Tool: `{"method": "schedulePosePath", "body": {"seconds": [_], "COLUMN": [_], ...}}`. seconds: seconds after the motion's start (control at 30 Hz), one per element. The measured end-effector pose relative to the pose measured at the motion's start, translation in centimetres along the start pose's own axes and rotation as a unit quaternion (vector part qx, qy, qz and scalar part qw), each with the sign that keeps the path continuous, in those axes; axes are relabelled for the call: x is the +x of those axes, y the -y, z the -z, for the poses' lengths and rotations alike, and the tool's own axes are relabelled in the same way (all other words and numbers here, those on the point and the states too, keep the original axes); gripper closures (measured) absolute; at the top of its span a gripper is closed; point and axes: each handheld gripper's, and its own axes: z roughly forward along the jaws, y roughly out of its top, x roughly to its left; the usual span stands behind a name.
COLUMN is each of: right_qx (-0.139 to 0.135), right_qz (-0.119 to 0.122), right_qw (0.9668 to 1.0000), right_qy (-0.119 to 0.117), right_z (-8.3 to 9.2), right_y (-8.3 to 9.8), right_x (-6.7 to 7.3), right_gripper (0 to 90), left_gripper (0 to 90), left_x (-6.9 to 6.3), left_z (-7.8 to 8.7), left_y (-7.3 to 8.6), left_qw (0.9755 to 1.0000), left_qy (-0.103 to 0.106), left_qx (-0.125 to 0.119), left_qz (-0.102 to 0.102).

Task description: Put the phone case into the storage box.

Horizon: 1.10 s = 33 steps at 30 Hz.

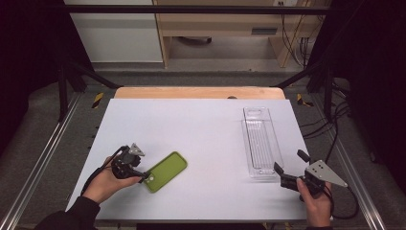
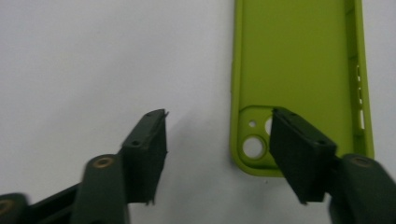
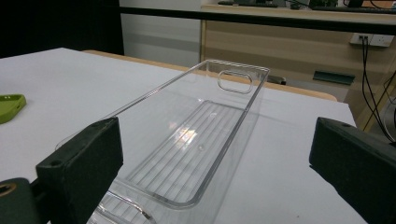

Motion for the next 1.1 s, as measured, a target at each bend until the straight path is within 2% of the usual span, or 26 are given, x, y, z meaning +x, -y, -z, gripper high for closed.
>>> {"method": "schedulePosePath", "body": {"seconds": [0.1, 0.17, 0.23, 0.43, 0.53, 0.7, 0.87, 1.1], "right_qx": [0.000, 0.001, 0.000, 0.000, 0.000, 0.000, 0.000, 0.001], "right_qz": [-0.002, -0.002, -0.002, -0.002, -0.003, -0.002, -0.002, -0.001], "right_qw": [1.0000, 1.0000, 1.0000, 1.0000, 1.0000, 1.0000, 1.0000, 1.0000], "right_qy": [0.001, 0.000, 0.000, 0.000, 0.000, 0.000, 0.000, 0.001], "right_z": [0.00, 0.00, 0.01, 0.02, 0.02, 0.01, 0.03, 0.05], "right_y": [0.01, 0.01, 0.01, 0.00, 0.01, 0.00, -0.01, -0.02], "right_x": [0.00, 0.00, -0.02, -0.03, -0.04, -0.03, -0.01, 0.02], "right_gripper": [3.3, 3.3, 3.3, 3.3, 3.3, 3.3, 3.3, 3.3], "left_gripper": [53.0, 55.4, 63.2, 71.8, 79.9, 82.5, 83.7, 85.2], "left_x": [0.01, -0.02, -0.05, -0.20, -0.31, -0.15, -0.08, -0.42], "left_z": [-0.16, -0.26, -0.38, -0.76, -0.98, -0.99, -0.92, -0.45], "left_y": [0.00, -0.03, -0.11, -0.35, -0.51, -0.63, -0.34, -0.29], "left_qw": [0.9999, 0.9999, 0.9998, 0.9993, 0.9990, 0.9987, 0.9990, 0.9997], "left_qy": [0.008, 0.012, 0.015, 0.024, 0.028, 0.031, 0.032, 0.016], "left_qx": [0.009, 0.011, 0.017, 0.027, 0.035, 0.041, 0.031, 0.017], "left_qz": [0.003, 0.003, 0.003, 0.000, 0.000, 0.004, 0.007, 0.000]}}
